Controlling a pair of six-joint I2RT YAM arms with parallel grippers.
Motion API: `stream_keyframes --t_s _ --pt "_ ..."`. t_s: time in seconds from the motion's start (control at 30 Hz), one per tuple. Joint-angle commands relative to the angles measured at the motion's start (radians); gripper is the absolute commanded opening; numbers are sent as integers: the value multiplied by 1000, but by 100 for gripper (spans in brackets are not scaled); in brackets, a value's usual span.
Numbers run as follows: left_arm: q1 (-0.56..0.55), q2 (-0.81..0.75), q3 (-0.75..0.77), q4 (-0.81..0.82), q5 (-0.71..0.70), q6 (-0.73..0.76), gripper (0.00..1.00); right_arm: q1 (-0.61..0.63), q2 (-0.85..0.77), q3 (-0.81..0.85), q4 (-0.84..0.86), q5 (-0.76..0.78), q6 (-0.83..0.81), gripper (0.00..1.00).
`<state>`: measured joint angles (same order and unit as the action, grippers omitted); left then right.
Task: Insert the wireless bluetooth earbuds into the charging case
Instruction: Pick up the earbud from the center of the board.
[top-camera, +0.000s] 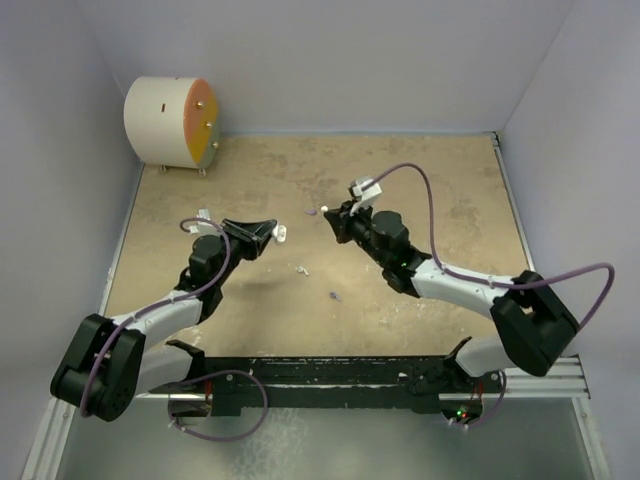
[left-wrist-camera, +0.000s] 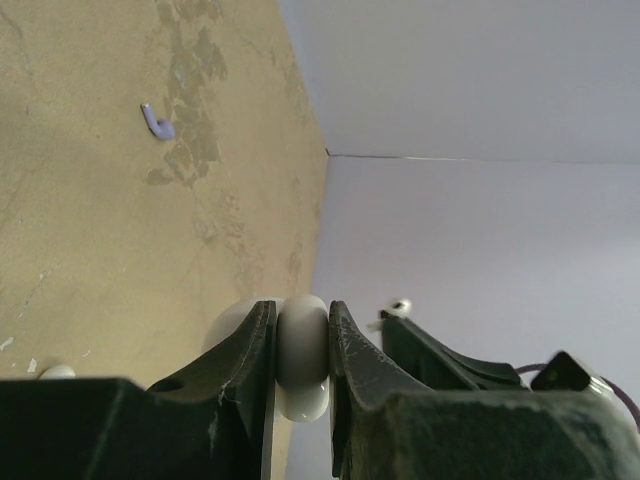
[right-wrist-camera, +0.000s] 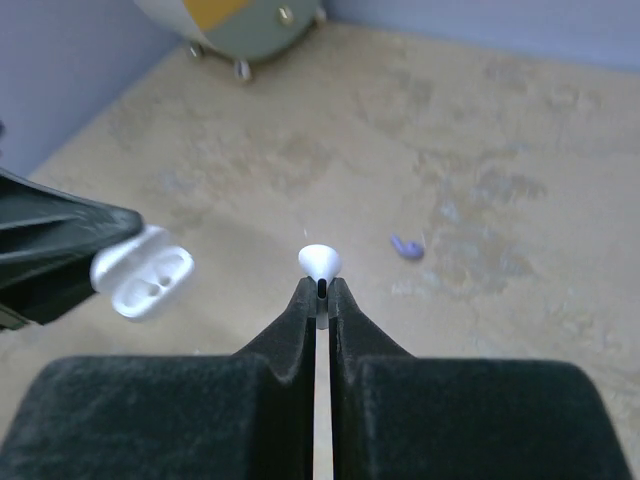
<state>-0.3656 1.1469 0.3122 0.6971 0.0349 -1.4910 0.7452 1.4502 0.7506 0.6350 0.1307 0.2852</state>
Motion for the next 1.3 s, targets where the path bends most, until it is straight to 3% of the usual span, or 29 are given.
stream_keyframes --t_s 0.0,0.2,0.7,0.97,1.27 --pt "7 31 41 135 47 -57 0 -14 -70 -133 454 -107 -96 0" --pt "5 31 80 142 69 -87 0 -30 -44 -286 921 -267 -155 0" --pt "-6 98 72 276 146 -159 0 -32 226 -287 1499 -439 -144 0" --pt "-14 128 58 299 149 -163 0 -36 281 -250 1624 -457 -126 0" --pt "-15 189 32 354 151 -171 0 -40 269 -205 1649 -474 -128 0"
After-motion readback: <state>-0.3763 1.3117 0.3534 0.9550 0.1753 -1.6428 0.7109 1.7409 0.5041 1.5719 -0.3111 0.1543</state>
